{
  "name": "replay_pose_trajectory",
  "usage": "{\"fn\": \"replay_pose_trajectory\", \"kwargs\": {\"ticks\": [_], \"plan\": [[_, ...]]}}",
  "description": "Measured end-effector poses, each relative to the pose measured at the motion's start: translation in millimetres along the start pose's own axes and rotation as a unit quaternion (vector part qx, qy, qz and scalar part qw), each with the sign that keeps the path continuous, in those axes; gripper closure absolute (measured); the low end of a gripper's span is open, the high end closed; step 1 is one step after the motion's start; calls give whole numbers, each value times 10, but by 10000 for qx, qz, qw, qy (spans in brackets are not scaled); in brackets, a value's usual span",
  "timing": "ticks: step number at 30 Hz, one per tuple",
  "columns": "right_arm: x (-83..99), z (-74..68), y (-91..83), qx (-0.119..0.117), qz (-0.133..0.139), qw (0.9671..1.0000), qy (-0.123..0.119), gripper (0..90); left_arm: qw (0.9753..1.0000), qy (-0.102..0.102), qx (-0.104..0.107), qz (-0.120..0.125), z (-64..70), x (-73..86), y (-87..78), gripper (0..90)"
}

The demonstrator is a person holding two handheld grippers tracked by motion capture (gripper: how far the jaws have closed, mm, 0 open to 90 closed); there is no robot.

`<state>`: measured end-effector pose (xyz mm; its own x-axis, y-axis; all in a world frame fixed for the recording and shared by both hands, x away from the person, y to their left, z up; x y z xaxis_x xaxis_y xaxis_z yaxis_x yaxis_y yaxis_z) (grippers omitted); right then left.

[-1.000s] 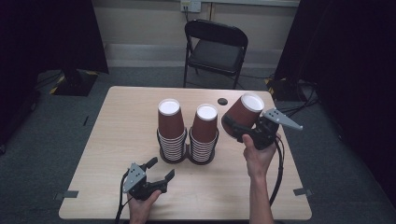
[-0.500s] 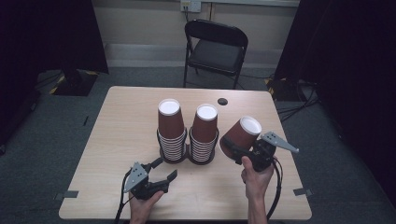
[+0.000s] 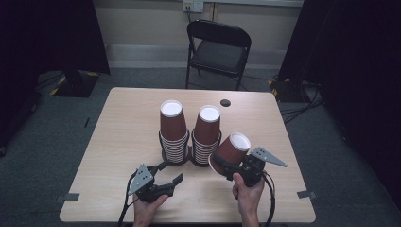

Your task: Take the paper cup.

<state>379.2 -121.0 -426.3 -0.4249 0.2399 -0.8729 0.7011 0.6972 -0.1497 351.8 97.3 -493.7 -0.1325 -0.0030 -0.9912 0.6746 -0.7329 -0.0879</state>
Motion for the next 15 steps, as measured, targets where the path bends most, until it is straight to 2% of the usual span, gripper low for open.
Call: {"fn": "replay_pose_trajectory", "kwargs": {"ticks": [3, 6, 10, 11, 12, 15], "plan": [[46, -27, 17, -137, 34, 9999, 97, 146, 10000, 56, 13, 40, 8, -14, 8, 270], [157, -88, 52, -406, 43, 9986, 329, 146, 9999, 87, 80, 89, 33, -24, 20, 277], [239, -101, 69, -439, 36, 9981, 430, 146, 9997, 82, 176, 126, 51, -16, 22, 292], [291, -105, 79, -503, 50, 9973, 535, 146, 9997, 99, 172, 138, 51, -12, 26, 303], [320, -105, 86, -494, 43, 9972, 553, 146, 9995, 132, 248, 142, 68, -1, 36, 326], [365, -107, 95, -547, 66, 9965, 635, 146, 9993, 228, 261, 122, 77, 6, 44, 365]]}}
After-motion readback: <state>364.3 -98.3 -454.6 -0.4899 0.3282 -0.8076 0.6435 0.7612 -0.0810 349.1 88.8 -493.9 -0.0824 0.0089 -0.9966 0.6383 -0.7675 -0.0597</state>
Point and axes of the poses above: each handheld gripper's, and its own axes: y roughly forward along the jaws, x roughly out of its underside, z roughly to its right, the point moved 7 cm from there along y, roughly forward along the jaws, and after that the axes turned 2 degrees about y, right-handed, at the moved point
